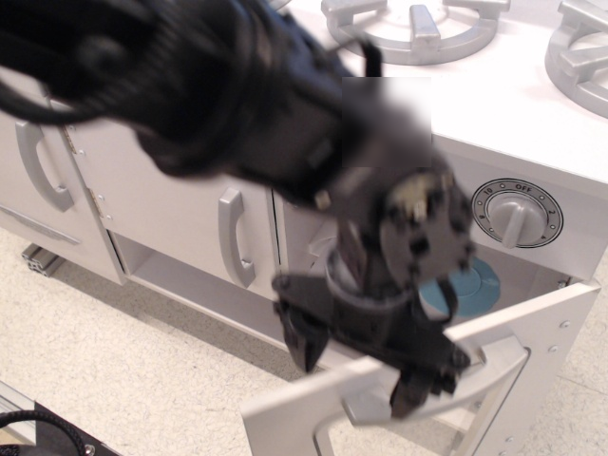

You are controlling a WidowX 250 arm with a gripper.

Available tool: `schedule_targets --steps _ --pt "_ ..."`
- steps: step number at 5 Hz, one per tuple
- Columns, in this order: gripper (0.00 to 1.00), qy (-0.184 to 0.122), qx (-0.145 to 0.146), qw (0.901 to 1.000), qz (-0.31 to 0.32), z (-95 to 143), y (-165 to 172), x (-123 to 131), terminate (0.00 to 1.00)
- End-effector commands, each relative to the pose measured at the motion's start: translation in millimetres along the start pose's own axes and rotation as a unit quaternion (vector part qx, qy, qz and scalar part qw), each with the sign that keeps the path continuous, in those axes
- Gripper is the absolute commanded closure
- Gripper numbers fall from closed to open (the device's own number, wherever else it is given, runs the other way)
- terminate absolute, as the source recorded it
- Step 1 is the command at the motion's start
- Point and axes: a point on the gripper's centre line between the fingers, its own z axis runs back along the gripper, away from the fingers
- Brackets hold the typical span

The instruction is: Close oven

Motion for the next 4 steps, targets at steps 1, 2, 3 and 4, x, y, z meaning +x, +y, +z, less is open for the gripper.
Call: schedule_targets --steps 1,2,3,4 --pt "0.00 0.024 0.022 0.9994 -0.007 -16.5 -8.4 -12.7 0.00" --pt "0.00 0.035 0.016 0.9991 0.017 -40.7 -7.5 -11.2 0.00" --pt "0.00 0.037 0.032 0.9983 0.033 -60.9 -5.3 -7.6 0.00" --pt "0.00 0.030 0.038 0.9972 0.058 -67.0 1.8 3.6 0.00"
